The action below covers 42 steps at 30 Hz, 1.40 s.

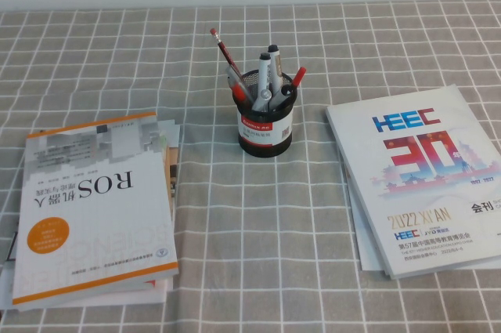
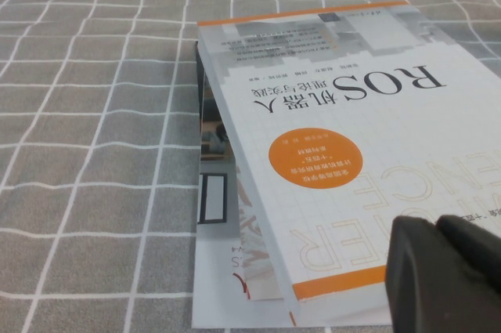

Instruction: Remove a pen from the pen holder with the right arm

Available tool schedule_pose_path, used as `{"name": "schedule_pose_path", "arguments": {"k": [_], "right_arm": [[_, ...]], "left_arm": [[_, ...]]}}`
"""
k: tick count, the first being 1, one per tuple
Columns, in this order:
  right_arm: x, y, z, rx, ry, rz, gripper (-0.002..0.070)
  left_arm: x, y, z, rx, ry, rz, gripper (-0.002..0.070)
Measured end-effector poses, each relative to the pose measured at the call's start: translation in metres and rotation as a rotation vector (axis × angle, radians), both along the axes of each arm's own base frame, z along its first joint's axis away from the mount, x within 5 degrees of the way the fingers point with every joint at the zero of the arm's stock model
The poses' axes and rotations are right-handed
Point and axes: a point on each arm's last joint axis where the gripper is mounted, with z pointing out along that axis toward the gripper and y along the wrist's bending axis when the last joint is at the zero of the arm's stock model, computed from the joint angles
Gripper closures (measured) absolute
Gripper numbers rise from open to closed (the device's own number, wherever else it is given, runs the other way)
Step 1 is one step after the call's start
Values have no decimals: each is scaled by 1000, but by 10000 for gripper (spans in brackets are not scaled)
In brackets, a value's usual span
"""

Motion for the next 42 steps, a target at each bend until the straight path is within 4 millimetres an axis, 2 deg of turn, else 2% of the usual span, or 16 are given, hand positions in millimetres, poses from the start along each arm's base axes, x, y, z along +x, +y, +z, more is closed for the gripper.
{"name": "schedule_pose_path", "arguments": {"k": [28, 39, 42], "right_arm": [[1, -1, 1, -23, -16, -8, 688], [0, 0, 1, 1, -12, -5, 688], [1, 0, 4, 62, -34, -12, 688]], "left_arm": [[0, 0, 0, 0, 0, 0, 678], [0, 0, 0, 0, 0, 0, 678], [0, 0, 0, 0, 0, 0, 678]]}}
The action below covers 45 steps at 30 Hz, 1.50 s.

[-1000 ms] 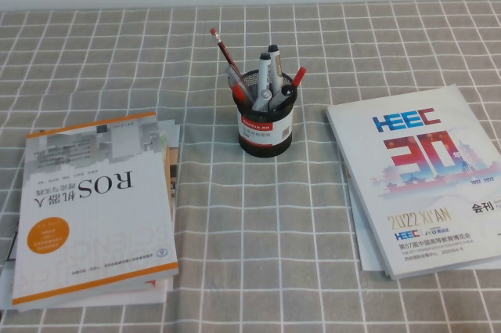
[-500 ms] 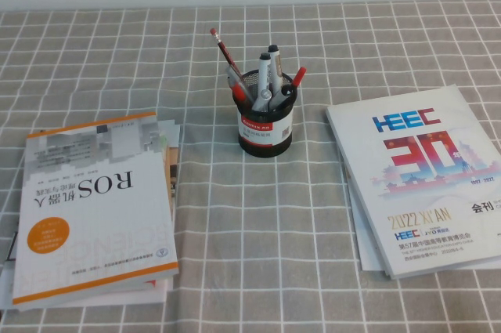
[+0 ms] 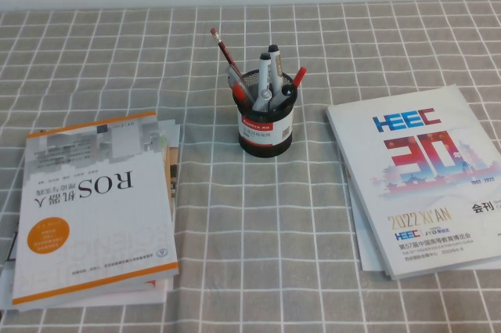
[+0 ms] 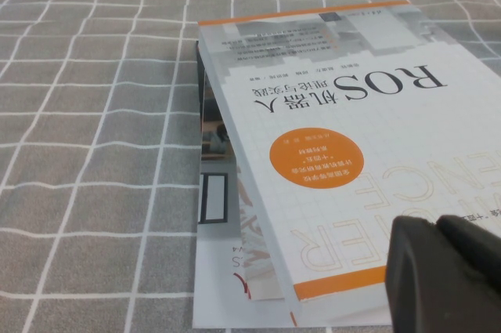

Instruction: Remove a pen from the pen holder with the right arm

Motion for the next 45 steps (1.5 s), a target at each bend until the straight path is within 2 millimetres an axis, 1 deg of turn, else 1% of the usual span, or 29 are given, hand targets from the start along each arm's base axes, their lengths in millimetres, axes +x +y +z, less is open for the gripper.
{"name": "schedule_pose_path", "arguments": {"k": [3, 8, 11, 14, 16, 17, 18, 21, 25, 28, 32, 36, 42, 45], "right_arm": [[2, 0, 8, 145, -66, -31, 688], [3, -4, 22, 535, -153, -110, 688], [4, -7, 25, 631, -181, -147, 688], [3, -6, 24, 671, -165, -136, 688], [3, -3, 25, 666, -150, -110, 688], [2, -1, 30, 655, -151, -87, 688], [1, 0, 36, 644, -151, -66, 688], [3, 7, 62, 589, -125, 7, 688], [18, 16, 97, 478, -22, 101, 688], [39, 24, 110, 393, 127, 173, 688], [67, 29, 117, 296, 297, 230, 688], [91, 29, 117, 237, 383, 243, 688], [113, 34, 117, 160, 429, 273, 688], [121, 47, 118, 99, 423, 300, 688]], "left_arm": [[0, 0, 0, 0, 0, 0, 678], [0, 0, 0, 0, 0, 0, 678], [0, 0, 0, 0, 0, 0, 678], [0, 0, 0, 0, 0, 0, 678], [0, 0, 0, 0, 0, 0, 678], [0, 0, 0, 0, 0, 0, 678], [0, 0, 0, 0, 0, 0, 678], [0, 0, 0, 0, 0, 0, 678], [0, 0, 0, 0, 0, 0, 678], [0, 0, 0, 0, 0, 0, 678], [0, 0, 0, 0, 0, 0, 678], [0, 0, 0, 0, 0, 0, 678], [0, 0, 0, 0, 0, 0, 678], [0, 0, 0, 0, 0, 0, 678]]}}
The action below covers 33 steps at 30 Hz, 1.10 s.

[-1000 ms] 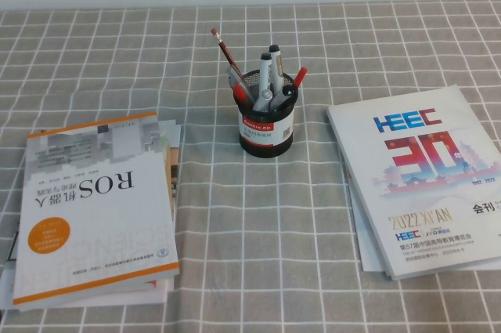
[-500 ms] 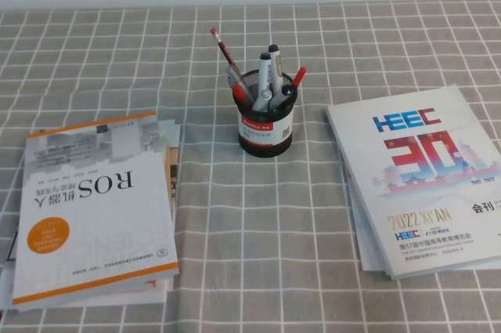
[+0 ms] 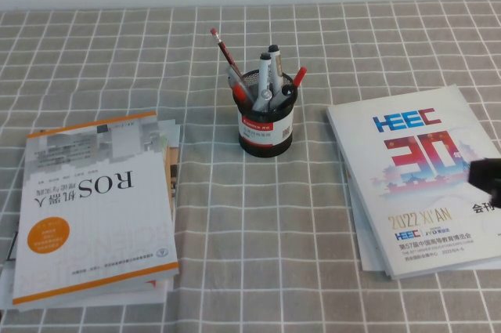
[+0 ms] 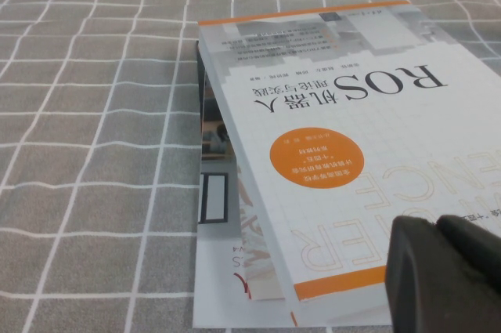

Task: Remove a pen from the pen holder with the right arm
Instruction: Pick up the pen from the pen holder

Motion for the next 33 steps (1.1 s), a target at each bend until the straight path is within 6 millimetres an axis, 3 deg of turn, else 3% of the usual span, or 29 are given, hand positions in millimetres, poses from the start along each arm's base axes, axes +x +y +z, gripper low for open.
{"name": "schedule_pose_path", "arguments": {"k": [11, 19, 21, 24, 33], "right_arm": [[13, 83, -2, -18, -291, 165, 655], [25, 122, -5, -116, -540, 245, 377], [32, 132, -4, -154, -586, 284, 315], [45, 147, -1, -179, -622, 310, 277], [98, 203, 26, -162, -699, 321, 264]], "left_arm": [[0, 0, 0, 0, 0, 0, 678], [0, 0, 0, 0, 0, 0, 678], [0, 0, 0, 0, 0, 0, 679], [0, 0, 0, 0, 0, 0, 678], [0, 0, 0, 0, 0, 0, 678]]}}
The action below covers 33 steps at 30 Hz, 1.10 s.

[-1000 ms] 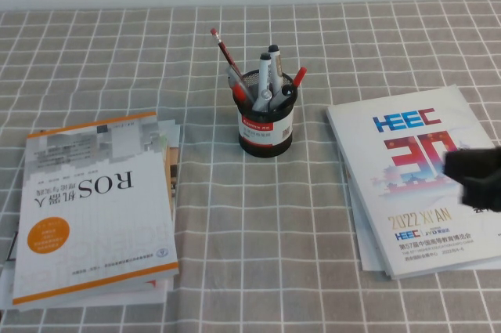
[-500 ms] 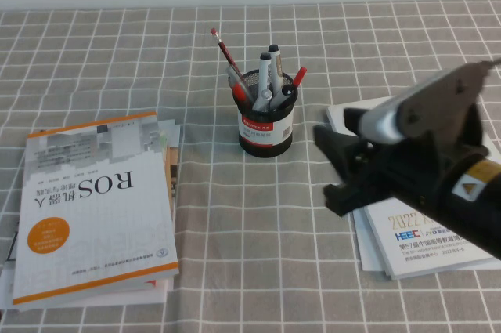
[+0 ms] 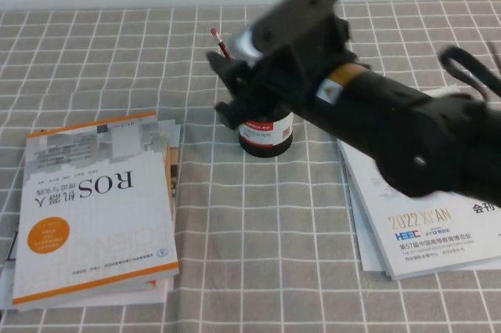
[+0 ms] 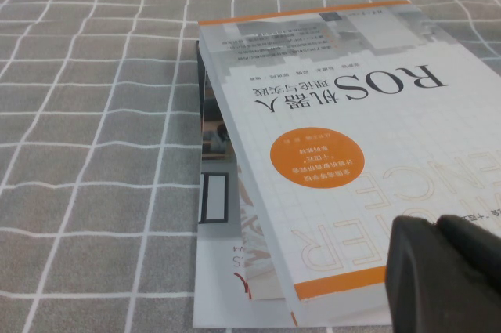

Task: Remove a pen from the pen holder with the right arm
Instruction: Pick up the pen from the pen holder

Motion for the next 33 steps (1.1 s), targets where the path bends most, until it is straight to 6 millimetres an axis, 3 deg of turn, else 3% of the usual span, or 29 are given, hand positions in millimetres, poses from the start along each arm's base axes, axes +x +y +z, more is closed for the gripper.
{"name": "schedule_pose_path", "arguments": {"k": [5, 12, 21, 26, 33], "right_arm": [[28, 29, -3, -33, 8, 19, 264], [80, 49, -26, -87, 77, -2, 264], [123, 55, -33, -96, 96, -29, 264], [136, 54, -36, -90, 92, -45, 264], [149, 51, -55, -91, 134, -68, 264]], "left_arm": [[0, 0, 0, 0, 0, 0, 678], [0, 0, 0, 0, 0, 0, 678], [0, 0, 0, 0, 0, 0, 678], [0, 0, 0, 0, 0, 0, 678], [0, 0, 0, 0, 0, 0, 678]]}}
